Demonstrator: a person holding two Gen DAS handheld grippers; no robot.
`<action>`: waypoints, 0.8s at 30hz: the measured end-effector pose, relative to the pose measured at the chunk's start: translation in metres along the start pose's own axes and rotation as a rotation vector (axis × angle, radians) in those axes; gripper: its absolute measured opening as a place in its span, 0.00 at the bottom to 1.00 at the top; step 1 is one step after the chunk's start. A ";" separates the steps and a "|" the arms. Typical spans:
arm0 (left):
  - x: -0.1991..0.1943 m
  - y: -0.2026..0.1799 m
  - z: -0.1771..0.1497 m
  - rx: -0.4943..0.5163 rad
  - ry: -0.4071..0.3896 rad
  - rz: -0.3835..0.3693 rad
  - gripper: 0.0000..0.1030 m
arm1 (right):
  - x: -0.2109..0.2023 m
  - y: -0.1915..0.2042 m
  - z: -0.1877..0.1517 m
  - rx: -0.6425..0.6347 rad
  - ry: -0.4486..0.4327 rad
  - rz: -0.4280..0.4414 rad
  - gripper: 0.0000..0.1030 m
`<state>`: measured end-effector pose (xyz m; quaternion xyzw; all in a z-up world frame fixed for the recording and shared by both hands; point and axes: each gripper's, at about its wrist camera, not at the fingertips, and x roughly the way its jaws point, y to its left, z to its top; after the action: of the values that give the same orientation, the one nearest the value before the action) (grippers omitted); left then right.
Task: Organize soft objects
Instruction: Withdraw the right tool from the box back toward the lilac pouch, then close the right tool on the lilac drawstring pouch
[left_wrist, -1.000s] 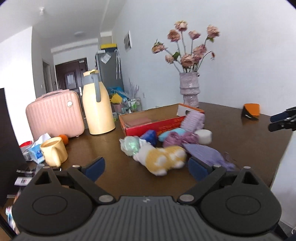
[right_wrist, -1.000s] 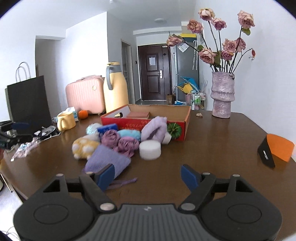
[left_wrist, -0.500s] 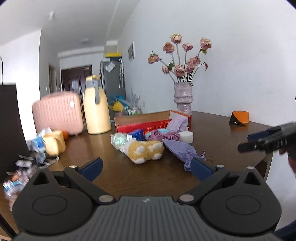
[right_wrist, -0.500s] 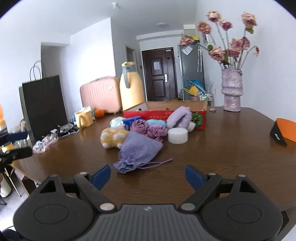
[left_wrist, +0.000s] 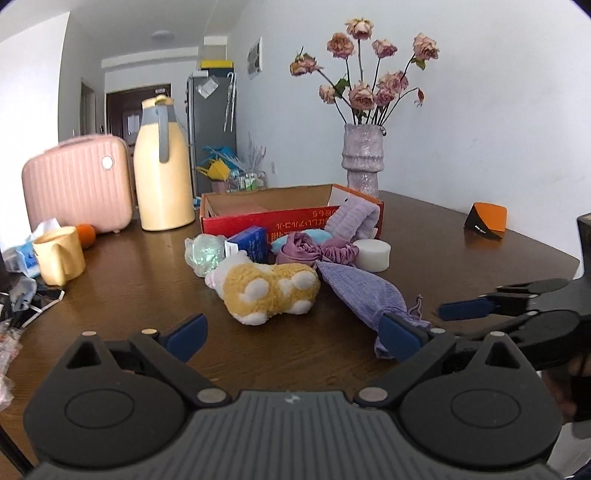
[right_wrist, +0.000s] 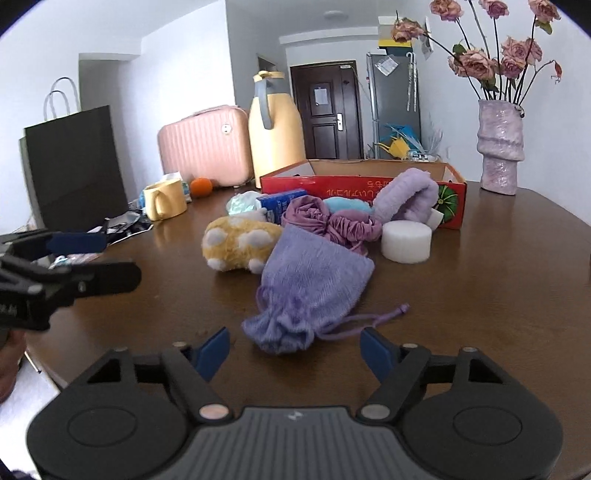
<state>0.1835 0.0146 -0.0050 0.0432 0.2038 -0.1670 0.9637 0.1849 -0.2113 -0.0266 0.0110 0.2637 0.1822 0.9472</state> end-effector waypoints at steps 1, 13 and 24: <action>0.005 0.001 0.002 -0.008 0.007 -0.006 0.96 | 0.007 0.001 0.003 0.001 0.001 -0.005 0.64; 0.063 -0.008 0.026 -0.064 0.063 -0.147 0.86 | 0.013 -0.019 0.014 -0.212 0.136 0.188 0.34; 0.102 -0.023 0.019 -0.147 0.228 -0.191 0.64 | -0.011 -0.083 0.019 0.140 0.003 -0.065 0.49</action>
<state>0.2712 -0.0409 -0.0293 -0.0284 0.3268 -0.2365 0.9146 0.2141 -0.2907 -0.0142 0.0686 0.2773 0.1322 0.9492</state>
